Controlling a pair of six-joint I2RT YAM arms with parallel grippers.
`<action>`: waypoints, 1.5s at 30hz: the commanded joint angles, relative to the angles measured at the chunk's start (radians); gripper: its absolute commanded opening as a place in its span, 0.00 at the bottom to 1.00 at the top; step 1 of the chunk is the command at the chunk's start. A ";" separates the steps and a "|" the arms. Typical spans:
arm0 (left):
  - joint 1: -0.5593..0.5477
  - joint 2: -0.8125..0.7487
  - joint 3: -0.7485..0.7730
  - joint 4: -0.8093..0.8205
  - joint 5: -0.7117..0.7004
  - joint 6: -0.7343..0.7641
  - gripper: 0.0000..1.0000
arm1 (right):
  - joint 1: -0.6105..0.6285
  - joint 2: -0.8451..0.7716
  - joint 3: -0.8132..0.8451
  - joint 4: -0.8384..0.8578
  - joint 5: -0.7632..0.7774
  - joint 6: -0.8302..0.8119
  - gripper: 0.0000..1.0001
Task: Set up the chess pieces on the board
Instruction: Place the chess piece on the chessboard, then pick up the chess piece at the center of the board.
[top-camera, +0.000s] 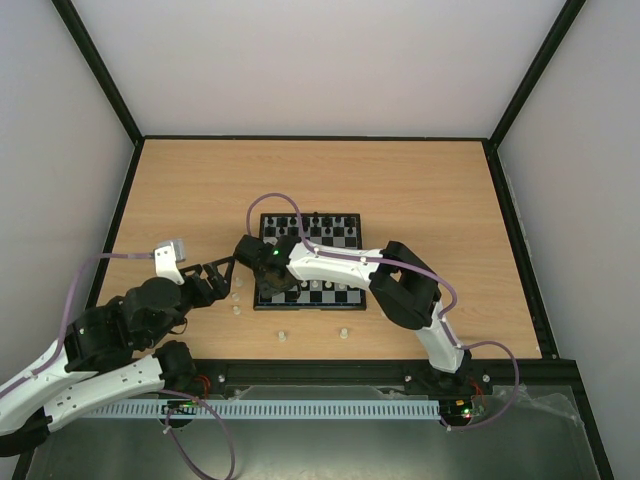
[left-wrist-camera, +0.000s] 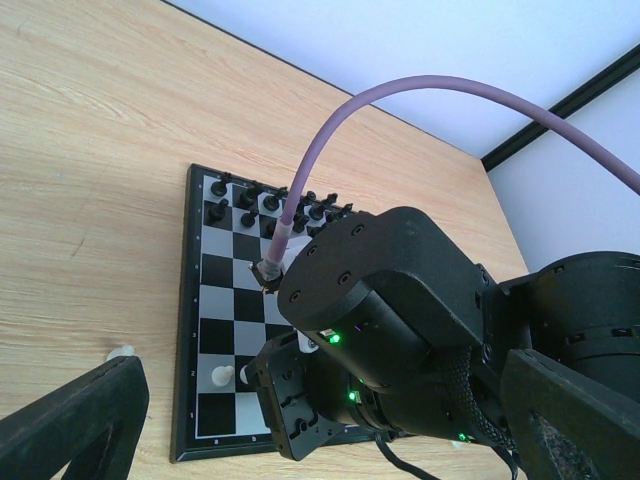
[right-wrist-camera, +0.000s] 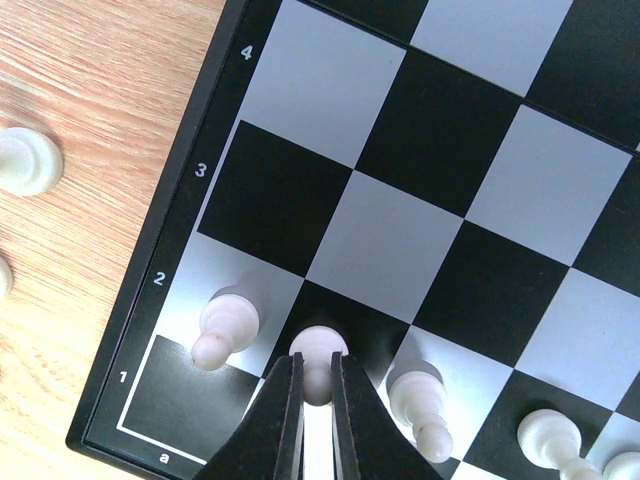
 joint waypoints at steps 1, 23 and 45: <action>-0.004 0.005 0.024 -0.002 -0.002 0.017 0.99 | 0.005 0.013 -0.003 -0.071 0.020 0.006 0.01; -0.004 0.031 0.026 -0.004 -0.005 0.017 1.00 | 0.005 -0.134 -0.094 0.039 -0.013 -0.016 0.34; -0.004 0.325 -0.027 0.146 0.036 0.053 0.99 | -0.024 -0.830 -0.739 0.110 0.192 0.131 1.00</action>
